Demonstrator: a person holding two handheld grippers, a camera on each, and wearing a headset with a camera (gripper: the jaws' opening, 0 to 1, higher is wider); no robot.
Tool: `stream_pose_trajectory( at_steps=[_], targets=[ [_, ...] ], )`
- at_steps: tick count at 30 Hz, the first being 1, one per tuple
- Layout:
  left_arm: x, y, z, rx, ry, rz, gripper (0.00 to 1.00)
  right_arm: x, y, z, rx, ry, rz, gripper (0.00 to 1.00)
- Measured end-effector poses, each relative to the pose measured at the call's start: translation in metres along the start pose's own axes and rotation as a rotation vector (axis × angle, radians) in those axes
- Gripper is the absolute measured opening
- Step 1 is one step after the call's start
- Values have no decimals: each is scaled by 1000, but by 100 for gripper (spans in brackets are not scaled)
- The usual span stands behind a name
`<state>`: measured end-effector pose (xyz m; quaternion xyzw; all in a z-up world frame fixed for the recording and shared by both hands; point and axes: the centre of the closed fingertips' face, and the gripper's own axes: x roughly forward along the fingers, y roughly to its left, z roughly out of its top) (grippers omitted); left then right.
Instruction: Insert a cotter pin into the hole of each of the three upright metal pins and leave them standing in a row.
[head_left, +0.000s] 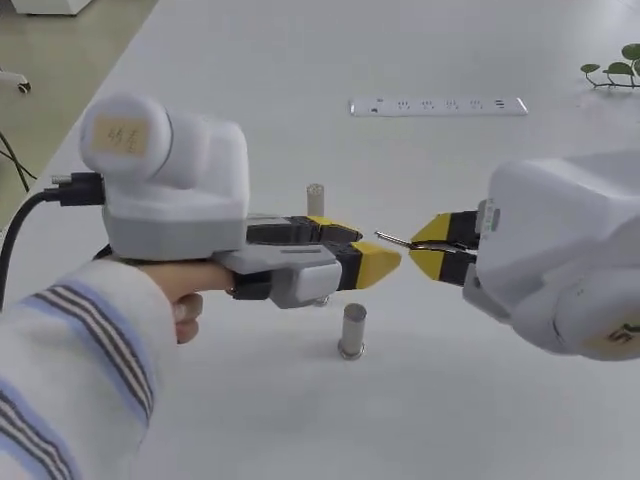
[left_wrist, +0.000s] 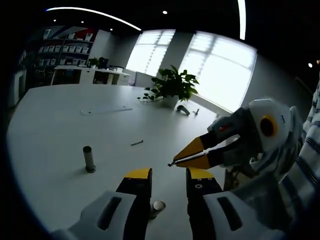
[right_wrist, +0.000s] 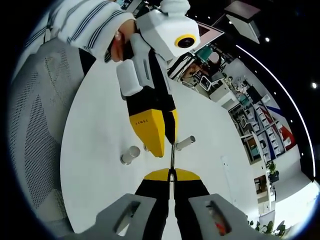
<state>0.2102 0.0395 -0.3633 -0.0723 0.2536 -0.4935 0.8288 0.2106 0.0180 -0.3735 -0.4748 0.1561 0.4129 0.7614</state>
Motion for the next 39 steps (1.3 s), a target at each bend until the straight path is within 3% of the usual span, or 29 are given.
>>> stream_pose_trajectory(
  at_steps=[13, 39],
  targets=[
    [3, -4, 1, -17, 6, -23, 11, 2, 4, 3, -8, -3, 3, 0],
    [6, -3, -4, -3, 37, -21, 1, 5, 7, 7, -41, -2, 11, 0]
  ],
)
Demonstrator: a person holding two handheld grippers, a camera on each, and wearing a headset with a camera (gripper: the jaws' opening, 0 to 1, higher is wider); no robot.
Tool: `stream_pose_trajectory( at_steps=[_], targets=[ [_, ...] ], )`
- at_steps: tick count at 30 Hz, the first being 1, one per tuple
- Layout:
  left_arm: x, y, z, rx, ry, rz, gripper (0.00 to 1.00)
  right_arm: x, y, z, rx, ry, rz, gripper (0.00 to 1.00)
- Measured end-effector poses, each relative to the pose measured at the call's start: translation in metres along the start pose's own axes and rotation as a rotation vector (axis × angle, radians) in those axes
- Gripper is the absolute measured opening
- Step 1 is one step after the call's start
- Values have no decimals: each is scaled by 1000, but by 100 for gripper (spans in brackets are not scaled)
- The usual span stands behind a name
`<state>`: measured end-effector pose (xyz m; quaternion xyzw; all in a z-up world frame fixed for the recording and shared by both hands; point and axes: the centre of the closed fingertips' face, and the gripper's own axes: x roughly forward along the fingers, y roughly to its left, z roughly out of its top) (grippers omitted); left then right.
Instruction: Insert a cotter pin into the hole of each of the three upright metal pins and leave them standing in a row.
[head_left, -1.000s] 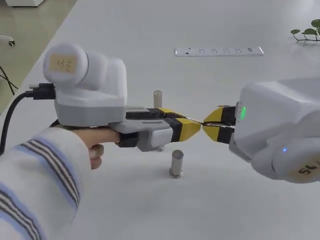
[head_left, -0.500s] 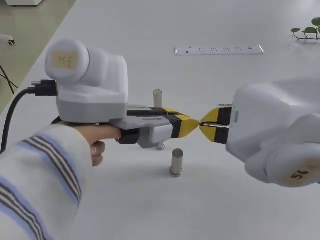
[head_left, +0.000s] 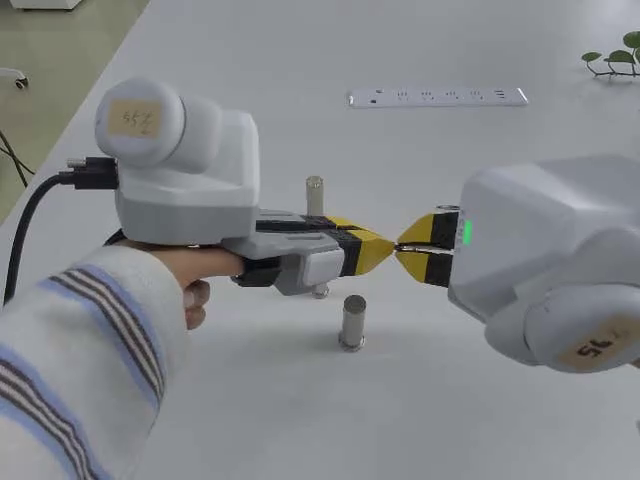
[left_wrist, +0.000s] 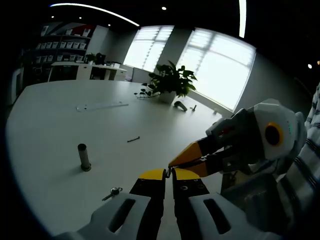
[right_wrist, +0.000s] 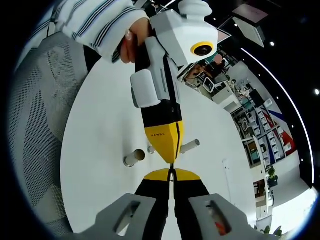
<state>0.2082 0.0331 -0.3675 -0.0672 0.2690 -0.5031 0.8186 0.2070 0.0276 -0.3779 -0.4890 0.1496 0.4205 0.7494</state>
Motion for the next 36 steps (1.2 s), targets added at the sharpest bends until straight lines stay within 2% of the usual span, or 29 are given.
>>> stream_pose_trajectory(
  at_steps=[13, 23, 28, 36],
  targets=[
    [0, 0, 0, -2, 2, -3, 0, 0, 0, 1, 0, -7, 1, 0],
    [-1, 0, 1, -45, 1, -11, 0, 0, -1, 2, 13, -17, 4, 0],
    [0, 0, -2, -64, 15, -7, 0, 1, 2, 2, 21, -20, 17, 0],
    [-1, 0, -2, -62, 12, 0, 0, 1, 2, 3, 28, -34, 22, 0]
  ],
)
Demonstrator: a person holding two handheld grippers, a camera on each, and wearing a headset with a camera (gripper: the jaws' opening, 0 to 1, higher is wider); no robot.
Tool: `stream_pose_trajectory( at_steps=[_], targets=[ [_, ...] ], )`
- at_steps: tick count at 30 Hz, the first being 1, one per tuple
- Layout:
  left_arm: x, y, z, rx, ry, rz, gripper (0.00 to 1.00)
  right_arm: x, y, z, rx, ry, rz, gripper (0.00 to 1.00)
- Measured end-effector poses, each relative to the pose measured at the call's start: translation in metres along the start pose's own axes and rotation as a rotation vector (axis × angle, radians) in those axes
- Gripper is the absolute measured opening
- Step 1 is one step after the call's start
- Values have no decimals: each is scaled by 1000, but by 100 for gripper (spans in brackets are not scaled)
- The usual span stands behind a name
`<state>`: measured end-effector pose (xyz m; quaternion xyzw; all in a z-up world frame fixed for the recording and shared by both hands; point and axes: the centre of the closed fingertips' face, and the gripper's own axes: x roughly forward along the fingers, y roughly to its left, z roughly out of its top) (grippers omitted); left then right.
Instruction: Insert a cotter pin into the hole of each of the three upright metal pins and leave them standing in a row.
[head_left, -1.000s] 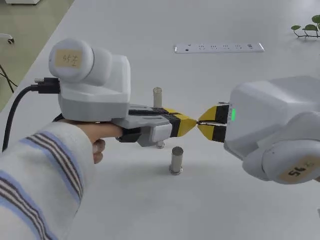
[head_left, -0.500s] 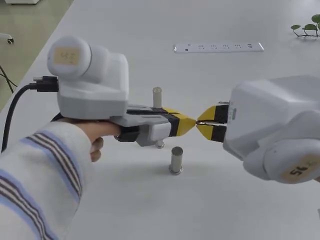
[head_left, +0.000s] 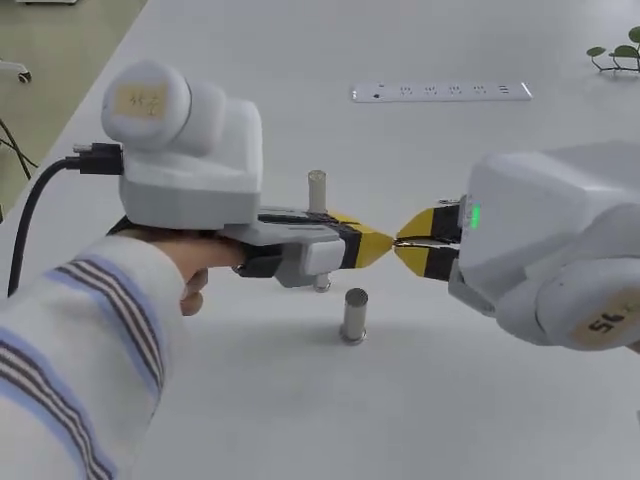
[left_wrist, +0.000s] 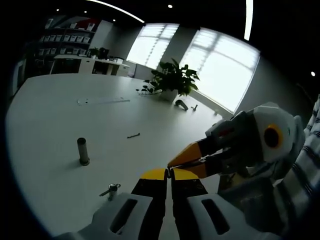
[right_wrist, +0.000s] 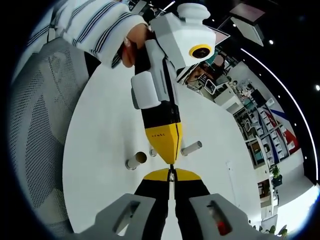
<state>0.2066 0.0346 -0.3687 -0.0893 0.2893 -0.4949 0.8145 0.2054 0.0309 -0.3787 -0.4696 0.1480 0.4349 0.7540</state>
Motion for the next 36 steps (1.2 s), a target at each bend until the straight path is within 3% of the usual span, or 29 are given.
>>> stream_pose_trajectory(
  at_steps=[1, 8, 12, 21, 28, 34, 36],
  targets=[
    [-1, -1, 0, -27, -1, -2, 0, 0, 0, 0, 2, 0, -1, 0],
    [-2, 0, 1, -17, -16, 10, 0, -1, 2, 0, -27, -8, 4, 0],
    [-4, 2, 3, -29, -27, 14, 0, -1, 7, 0, 6, -21, 31, 3],
    [-8, 8, 5, -27, -36, 19, 0, -4, 4, -4, 55, -32, 20, 13],
    [-11, 5, 8, 17, -49, 9, 0, -7, 0, -10, 122, -45, 46, 15],
    [-16, 2, 18, 106, -107, 12, 0, -8, -1, -13, 174, -63, 81, 14],
    [-17, 4, 20, 132, -114, 5, 0, -7, 0, -12, 223, -80, 109, 16]
  ],
)
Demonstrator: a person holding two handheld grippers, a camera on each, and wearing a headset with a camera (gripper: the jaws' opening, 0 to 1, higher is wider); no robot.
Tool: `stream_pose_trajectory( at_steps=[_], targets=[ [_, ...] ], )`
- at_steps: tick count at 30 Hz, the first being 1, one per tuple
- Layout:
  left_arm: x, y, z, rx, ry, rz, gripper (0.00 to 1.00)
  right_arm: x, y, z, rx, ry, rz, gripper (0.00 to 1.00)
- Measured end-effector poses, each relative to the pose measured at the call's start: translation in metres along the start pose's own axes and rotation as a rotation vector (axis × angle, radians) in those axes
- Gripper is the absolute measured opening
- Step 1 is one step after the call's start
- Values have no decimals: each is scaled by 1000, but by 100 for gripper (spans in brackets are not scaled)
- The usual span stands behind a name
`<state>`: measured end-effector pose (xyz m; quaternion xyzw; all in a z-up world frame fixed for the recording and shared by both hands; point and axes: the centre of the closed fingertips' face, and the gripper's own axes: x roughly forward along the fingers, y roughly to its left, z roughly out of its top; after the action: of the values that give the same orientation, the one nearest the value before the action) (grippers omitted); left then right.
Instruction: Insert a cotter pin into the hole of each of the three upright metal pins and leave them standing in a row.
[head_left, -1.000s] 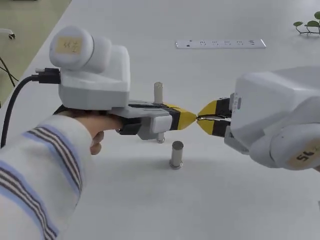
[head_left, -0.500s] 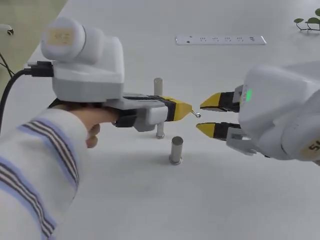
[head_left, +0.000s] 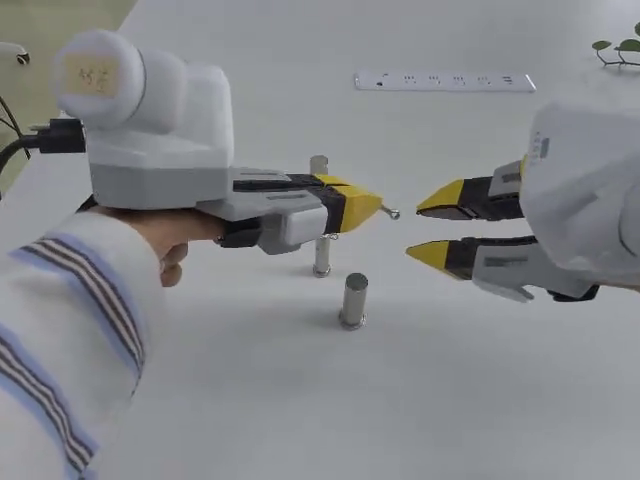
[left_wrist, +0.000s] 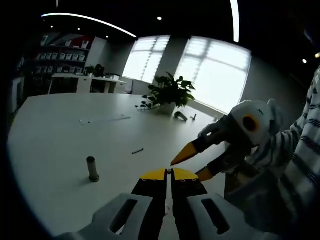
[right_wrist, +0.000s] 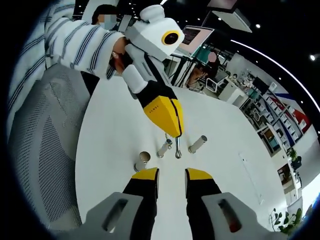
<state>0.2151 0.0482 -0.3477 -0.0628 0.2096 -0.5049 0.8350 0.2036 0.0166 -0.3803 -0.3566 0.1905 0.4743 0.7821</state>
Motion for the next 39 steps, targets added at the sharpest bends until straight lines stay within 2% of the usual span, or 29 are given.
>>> stream_pose_trajectory(
  at_steps=[3, 5, 6, 8, 13, 19, 27, 36, 39],
  targets=[
    [-1, -3, -1, 55, 5, -9, 0, 0, 2, 0, 41, -5, 45, 19],
    [-3, -4, -1, 56, -1, -13, 0, 0, 1, -1, 37, -3, 49, 22],
    [-3, -5, -1, 59, -3, -16, 0, 0, 3, -2, 50, 1, 71, 24],
    [-3, -6, 0, 73, -6, -17, 0, -1, 2, -1, 54, -6, 77, 24],
    [-6, -9, -2, 143, 5, -28, 0, -3, 4, 1, 102, -16, 124, 25],
    [-7, -14, 0, 215, -14, -50, 0, -4, 4, 0, 117, -20, 146, 25],
    [-7, -17, 0, 274, -22, -79, 0, -5, 3, -3, 159, -30, 194, 25],
    [-9, -20, 0, 289, -38, -105, 0, -5, 3, 1, 222, -63, 224, 25],
    [-11, -19, 7, 255, -81, -107, 0, -5, 5, 2, 238, -75, 234, 23]
  ],
)
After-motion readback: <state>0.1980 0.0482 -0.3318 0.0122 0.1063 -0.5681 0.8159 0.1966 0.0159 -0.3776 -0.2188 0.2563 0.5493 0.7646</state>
